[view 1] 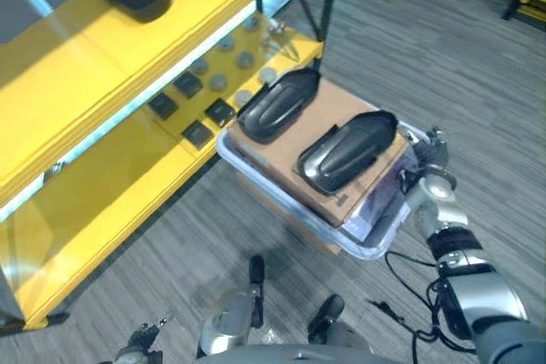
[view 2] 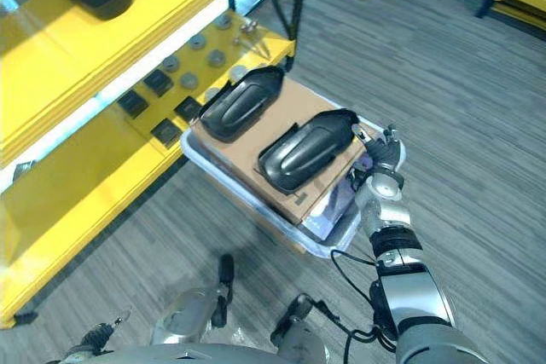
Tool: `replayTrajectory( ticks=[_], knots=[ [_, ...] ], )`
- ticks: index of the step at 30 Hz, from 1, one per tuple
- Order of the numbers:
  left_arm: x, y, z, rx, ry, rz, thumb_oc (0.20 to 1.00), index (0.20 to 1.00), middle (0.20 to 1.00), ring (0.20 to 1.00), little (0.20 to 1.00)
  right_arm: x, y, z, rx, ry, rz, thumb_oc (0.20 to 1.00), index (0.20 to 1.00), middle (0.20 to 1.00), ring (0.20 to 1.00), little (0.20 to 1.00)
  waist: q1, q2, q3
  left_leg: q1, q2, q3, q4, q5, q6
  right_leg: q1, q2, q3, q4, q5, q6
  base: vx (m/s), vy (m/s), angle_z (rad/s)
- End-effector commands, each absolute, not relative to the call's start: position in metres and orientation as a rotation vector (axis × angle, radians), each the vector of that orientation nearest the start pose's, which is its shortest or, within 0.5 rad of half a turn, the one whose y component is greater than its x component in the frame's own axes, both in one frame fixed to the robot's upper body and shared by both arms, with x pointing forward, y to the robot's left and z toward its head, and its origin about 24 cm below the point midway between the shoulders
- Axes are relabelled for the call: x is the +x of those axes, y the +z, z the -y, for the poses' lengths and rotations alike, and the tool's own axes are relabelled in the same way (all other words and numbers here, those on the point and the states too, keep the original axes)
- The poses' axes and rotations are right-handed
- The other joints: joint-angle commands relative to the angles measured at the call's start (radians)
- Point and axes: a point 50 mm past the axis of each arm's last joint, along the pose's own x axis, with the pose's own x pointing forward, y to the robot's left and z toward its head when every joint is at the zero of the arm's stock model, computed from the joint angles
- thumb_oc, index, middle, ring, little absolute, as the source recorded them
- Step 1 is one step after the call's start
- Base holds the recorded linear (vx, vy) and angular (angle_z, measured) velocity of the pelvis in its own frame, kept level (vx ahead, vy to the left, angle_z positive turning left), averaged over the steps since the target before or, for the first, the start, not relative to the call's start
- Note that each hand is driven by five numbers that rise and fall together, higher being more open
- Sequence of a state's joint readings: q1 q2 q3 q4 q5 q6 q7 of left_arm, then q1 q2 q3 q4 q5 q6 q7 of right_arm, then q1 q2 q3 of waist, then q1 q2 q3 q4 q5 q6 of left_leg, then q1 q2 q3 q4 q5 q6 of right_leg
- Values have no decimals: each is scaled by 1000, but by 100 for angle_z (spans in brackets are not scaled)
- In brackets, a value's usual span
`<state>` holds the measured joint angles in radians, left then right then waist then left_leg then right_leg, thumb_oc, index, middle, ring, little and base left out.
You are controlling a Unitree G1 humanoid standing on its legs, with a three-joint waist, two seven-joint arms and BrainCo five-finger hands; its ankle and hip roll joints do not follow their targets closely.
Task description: Move parts from the plastic box to the shelf.
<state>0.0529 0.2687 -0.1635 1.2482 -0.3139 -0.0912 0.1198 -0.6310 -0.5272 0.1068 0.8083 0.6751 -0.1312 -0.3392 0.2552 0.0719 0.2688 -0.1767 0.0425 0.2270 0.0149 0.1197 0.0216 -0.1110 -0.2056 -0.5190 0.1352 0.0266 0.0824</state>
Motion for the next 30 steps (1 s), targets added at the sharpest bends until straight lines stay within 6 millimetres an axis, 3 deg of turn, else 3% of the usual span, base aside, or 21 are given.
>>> replayTrajectory(
  ticks=[1,9,11,14,17,23,26,30],
  knots=[
    [83,-154,-263,170,315,-1153,1000,1000,1000,1000,1000,354,110,289,64,-531,52,1000,1000,1000,1000,1000,5,-31,-15,-61,72,-25,27,-53,-89,37,-59,26,-64,-11,74,-52,79,18],
    [80,-158,-250,141,256,-1148,1000,1000,1000,1000,1000,351,102,287,-58,-605,24,1000,1000,1000,1000,1000,22,-27,3,-63,69,-17,15,-45,-92,38,-78,5,-52,-14,80,-13,60,5],
    [79,-158,-249,136,254,-1142,1000,1000,1000,1000,1000,346,106,290,-116,-639,64,1000,1000,1000,1000,1000,19,-31,5,-59,69,-14,15,-47,-91,36,-80,7,-50,-12,84,0,0,0],
    [79,-158,-248,120,272,-1132,1000,1000,1000,1000,1000,338,127,295,-216,-699,185,1000,1000,1000,1000,1000,0,-40,8,-49,69,-3,8,-48,-89,30,-79,22,-51,-5,92,0,0,0],
    [78,-157,-250,117,277,-1136,1000,1000,1000,1000,1000,334,125,299,-210,-701,160,1000,1000,1000,1000,1000,-6,-42,6,-46,68,0,6,-50,-89,27,-80,29,-51,-4,95,0,0,0],
    [79,-157,-251,119,276,-1142,1000,1000,1000,1000,1000,329,96,297,-156,-635,35,1000,1000,1000,1000,1000,-10,-44,10,-42,66,-1,2,-50,-88,18,-83,38,-49,-1,96,-6,8,-1],
    [83,-158,-246,116,260,-1136,1000,1000,1000,1000,1000,329,72,284,-191,-592,-60,1000,1000,1000,1000,1000,-9,-33,19,-45,55,-1,-1,-52,-86,4,-90,43,-45,1,94,-31,49,1],
    [85,-158,-244,106,259,-1131,1000,1000,1000,1000,1000,329,60,277,-197,-574,-97,1000,1000,1000,1000,1000,-9,-25,25,-51,49,0,0,-53,-85,-6,-98,45,-41,3,95,-23,50,2]
  ],
)
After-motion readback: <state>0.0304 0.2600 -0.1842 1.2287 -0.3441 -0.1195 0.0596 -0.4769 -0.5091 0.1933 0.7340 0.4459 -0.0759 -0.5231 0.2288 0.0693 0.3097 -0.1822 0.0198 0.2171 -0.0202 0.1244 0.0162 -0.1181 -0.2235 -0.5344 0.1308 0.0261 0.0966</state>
